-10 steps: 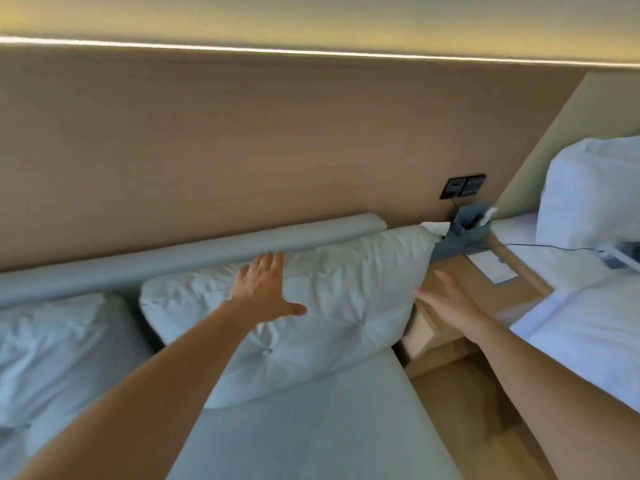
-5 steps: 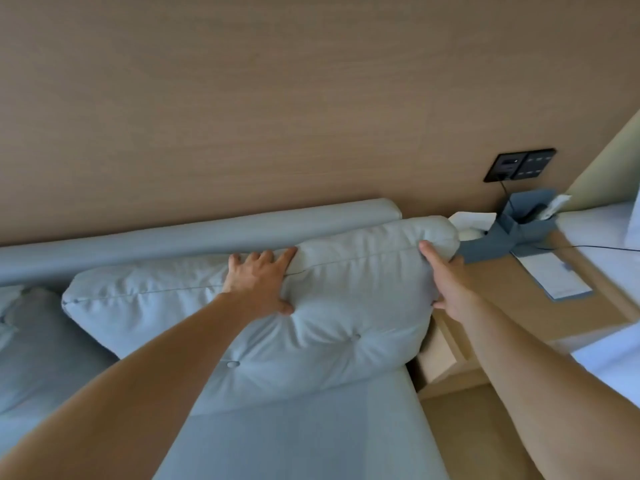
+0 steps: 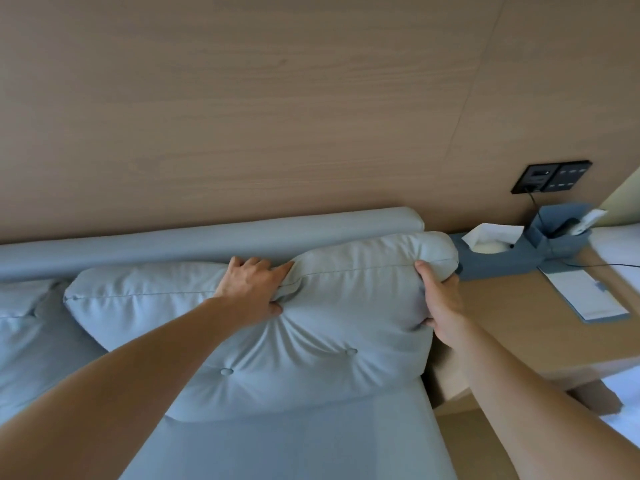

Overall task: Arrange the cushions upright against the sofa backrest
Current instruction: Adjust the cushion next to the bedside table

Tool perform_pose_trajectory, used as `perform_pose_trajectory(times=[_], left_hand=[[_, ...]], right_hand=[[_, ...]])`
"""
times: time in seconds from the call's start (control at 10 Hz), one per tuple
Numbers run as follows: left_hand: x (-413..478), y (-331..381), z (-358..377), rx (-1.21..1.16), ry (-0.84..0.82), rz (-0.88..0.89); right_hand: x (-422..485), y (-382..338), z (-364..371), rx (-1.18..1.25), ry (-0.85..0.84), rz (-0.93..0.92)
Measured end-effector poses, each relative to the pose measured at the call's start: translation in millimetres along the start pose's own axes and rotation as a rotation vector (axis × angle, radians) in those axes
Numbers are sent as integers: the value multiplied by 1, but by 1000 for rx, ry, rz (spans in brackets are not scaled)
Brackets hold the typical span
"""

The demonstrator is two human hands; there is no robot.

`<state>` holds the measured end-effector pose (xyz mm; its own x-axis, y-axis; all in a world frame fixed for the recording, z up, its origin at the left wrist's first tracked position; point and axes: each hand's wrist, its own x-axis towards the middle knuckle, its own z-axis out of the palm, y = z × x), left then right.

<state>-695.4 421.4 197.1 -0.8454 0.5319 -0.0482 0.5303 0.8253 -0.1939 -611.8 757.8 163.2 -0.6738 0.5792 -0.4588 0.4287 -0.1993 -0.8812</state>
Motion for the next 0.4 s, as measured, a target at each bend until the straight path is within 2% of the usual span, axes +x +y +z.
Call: perform_pose_trajectory(times=[0.2, 0.3, 0.4], left_hand=[[-5, 2, 5, -18, 9, -4], [-10, 7, -3, -81, -41, -98], [-45, 10, -12, -152, -31, -202]], right_hand=[[0, 6, -3, 11, -5, 7], [-1, 1, -3, -11, -19, 44], [-6, -7, -2, -178, 108, 13]])
